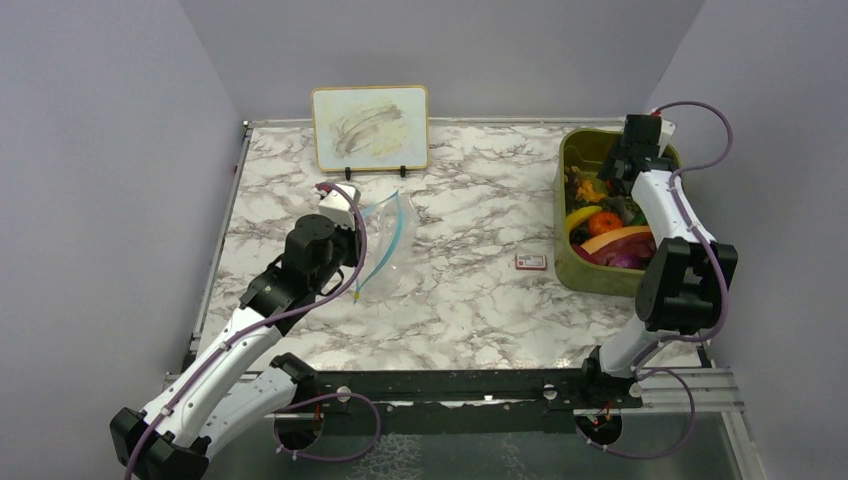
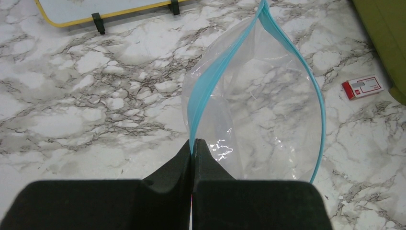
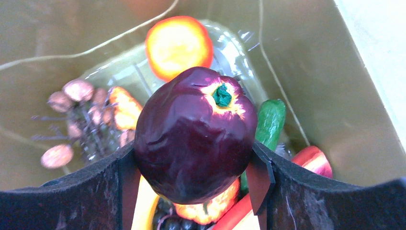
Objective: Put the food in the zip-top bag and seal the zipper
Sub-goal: Pick up the fake fruit from the bin.
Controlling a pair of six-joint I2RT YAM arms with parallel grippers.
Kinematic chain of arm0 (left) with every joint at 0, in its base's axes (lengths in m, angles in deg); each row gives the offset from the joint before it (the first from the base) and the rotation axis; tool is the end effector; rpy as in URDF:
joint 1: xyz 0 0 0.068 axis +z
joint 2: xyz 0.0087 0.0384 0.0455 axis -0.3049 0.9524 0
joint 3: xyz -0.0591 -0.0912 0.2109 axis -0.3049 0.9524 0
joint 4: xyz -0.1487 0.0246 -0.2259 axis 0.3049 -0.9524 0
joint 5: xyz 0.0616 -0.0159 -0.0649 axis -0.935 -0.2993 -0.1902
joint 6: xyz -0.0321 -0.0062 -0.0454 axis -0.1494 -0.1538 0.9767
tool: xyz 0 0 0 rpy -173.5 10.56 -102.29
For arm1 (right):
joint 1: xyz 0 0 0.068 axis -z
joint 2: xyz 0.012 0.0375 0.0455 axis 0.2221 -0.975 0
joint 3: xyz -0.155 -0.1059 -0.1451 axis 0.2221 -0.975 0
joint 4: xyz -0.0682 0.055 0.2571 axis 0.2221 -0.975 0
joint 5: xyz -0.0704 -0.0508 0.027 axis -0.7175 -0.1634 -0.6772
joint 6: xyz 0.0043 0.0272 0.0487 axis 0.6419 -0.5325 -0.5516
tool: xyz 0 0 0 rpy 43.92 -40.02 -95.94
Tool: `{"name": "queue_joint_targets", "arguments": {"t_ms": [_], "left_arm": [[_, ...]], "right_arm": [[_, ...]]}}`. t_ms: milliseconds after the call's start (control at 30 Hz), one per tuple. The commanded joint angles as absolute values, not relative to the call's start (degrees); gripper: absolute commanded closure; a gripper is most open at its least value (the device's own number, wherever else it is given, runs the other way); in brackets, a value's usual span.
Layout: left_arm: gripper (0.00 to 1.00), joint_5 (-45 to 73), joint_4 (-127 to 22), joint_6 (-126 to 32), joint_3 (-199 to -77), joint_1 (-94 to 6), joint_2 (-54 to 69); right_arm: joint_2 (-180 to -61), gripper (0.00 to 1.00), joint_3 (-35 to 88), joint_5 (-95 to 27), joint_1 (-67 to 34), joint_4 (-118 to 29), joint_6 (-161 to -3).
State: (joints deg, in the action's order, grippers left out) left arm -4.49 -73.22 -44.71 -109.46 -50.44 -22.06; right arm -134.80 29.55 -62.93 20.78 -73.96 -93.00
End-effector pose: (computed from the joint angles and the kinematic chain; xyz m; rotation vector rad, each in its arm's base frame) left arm 0.1935 -0.1161 0.2871 0.1946 1.9348 -0.3718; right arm 0.3724 -0.0663 0.2446 0.6905 2.2369 -0.3623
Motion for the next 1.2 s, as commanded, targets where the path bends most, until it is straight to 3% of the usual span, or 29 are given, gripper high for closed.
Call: {"name": "queue_joint_targets", "arguments": {"t_ms": [0,100,500,833,1000,1167], "left_arm": [[1.00,-2.6,-70.3,-43.4,-114.4,-50.2,-20.4],[1.00,-1.0,-70.1,-43.5,-117.2,-50.2,-19.1],[1.00,-3.1,-65.9,-45.9,-120.2,-50.2,-17.1],[1.00,2.1,-66.0,-40.6,-117.4,-50.1,-15.2],[1.00,9.1,-65.9,-36.5,-116.7,-50.2,-11.7],[1.00,8.1,-66.9,-36.1,-116.8,-50.2,-9.1]], "right_arm": [[-129.3,0.40,27.6,-56.9,20.3,-75.9,-90.8],[-125.8,0.40,28.2,-57.2,20.3,-77.7,-90.2],[-114.2,0.40,30.9,-39.5,12.0,-80.5,-90.7],[-101.1,0.42,19.0,-19.7,7.9,-75.7,-96.3],[-99.3,0.43,13.9,-21.4,5.5,-75.0,-96.4],[-98.9,0.43,11.7,-17.4,3.9,-73.5,-98.0]]}}
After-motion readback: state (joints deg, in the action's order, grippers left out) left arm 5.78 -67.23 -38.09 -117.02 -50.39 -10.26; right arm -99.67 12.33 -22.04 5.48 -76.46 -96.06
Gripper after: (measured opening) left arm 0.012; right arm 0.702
